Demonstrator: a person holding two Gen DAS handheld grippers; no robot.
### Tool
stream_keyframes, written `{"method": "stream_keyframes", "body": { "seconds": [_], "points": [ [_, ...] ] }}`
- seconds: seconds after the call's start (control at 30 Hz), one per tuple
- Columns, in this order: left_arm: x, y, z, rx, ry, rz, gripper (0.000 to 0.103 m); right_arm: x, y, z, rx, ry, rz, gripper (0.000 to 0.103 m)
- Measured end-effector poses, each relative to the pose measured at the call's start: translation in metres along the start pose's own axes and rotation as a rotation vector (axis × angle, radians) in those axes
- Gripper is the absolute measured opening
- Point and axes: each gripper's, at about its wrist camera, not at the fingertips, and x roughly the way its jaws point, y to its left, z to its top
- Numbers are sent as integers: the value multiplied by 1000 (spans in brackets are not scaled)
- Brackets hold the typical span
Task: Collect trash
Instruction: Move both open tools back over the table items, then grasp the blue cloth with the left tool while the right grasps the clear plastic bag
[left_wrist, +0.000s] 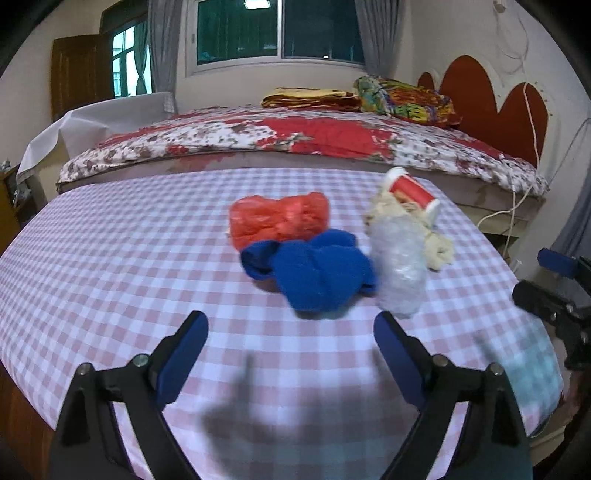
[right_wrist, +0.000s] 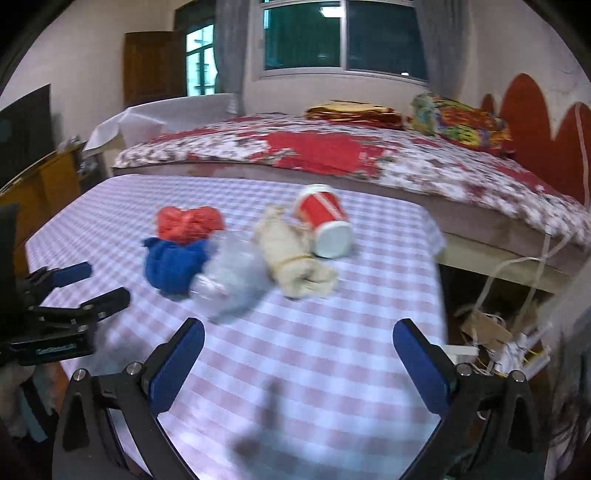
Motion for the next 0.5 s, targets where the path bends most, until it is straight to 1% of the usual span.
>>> {"method": "stream_keyframes", "body": {
  "seconds": [0.1,0.27,0.5],
  "points": [
    [7,7,4,12,1,-1,89,15,16,8,-20,16,38,103],
    [21,20,14,6,7,-15,88,46,31,17,-26,68,77,90],
    [33,29,17,-35,12,-47,87,89,35,18,6,159,104,76]
  ]
}}
